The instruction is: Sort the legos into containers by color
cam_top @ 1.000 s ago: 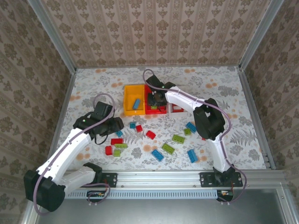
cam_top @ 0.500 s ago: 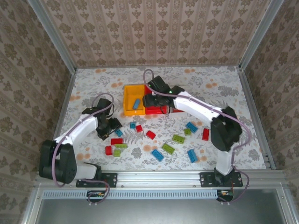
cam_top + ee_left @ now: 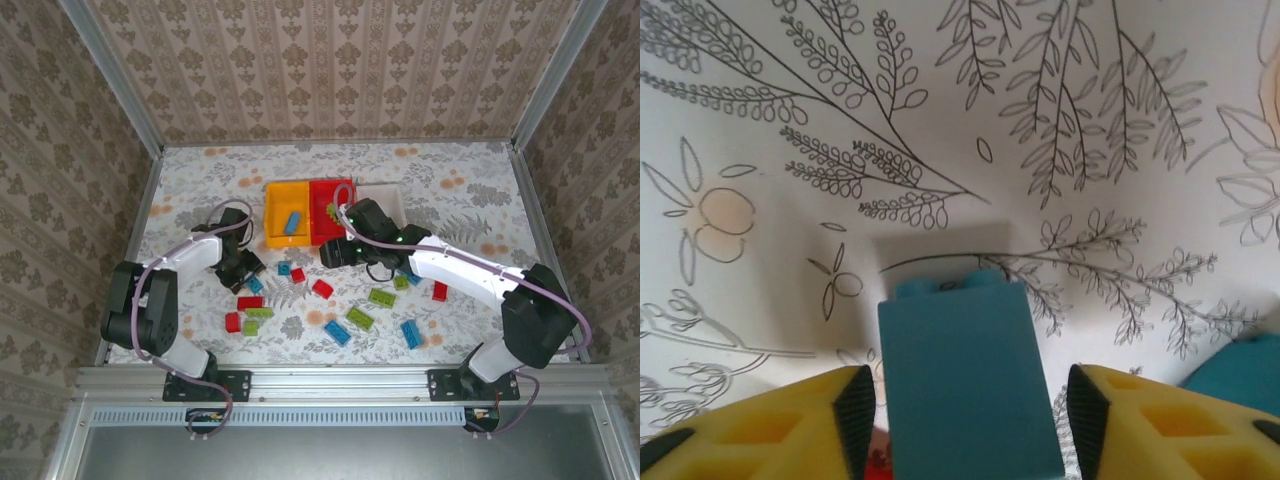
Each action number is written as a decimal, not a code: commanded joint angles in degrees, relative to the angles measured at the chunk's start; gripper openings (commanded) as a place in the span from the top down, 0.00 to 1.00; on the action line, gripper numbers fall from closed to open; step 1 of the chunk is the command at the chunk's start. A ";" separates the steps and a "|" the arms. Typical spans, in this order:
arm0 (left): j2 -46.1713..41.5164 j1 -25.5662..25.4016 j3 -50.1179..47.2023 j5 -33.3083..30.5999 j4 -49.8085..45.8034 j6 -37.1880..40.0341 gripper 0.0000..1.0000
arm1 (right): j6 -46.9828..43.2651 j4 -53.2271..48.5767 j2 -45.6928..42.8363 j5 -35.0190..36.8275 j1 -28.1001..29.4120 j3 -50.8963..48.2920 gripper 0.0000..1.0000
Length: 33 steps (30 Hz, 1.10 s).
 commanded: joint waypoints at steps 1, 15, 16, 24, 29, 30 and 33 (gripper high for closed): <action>0.25 -0.23 -0.55 -0.92 1.12 -0.13 0.58 | 1.44 1.51 -3.50 -1.46 0.04 -1.11 0.32; -2.63 -12.97 20.44 -14.79 -7.22 13.95 0.76 | 7.38 14.84 -12.76 -3.43 -5.05 -11.80 0.30; -0.92 -13.26 22.67 -15.17 -7.41 15.36 0.76 | 7.93 16.80 -13.20 -3.43 -5.34 -12.72 0.30; 20.34 -12.93 45.92 -20.09 -16.16 27.64 0.76 | 8.41 17.74 -15.22 -2.59 -7.67 -13.26 0.29; 28.80 -12.41 53.08 -21.00 -18.71 30.21 0.74 | 8.30 14.43 -18.70 0.04 -9.19 -15.19 0.28; 29.88 -12.33 53.76 -20.95 -19.10 30.13 0.74 | 8.32 13.53 -19.51 0.72 -9.55 -15.73 0.28; 31.16 -12.32 53.99 -20.03 -18.76 29.85 0.69 | 8.63 11.16 -21.84 2.13 -10.85 -17.42 0.28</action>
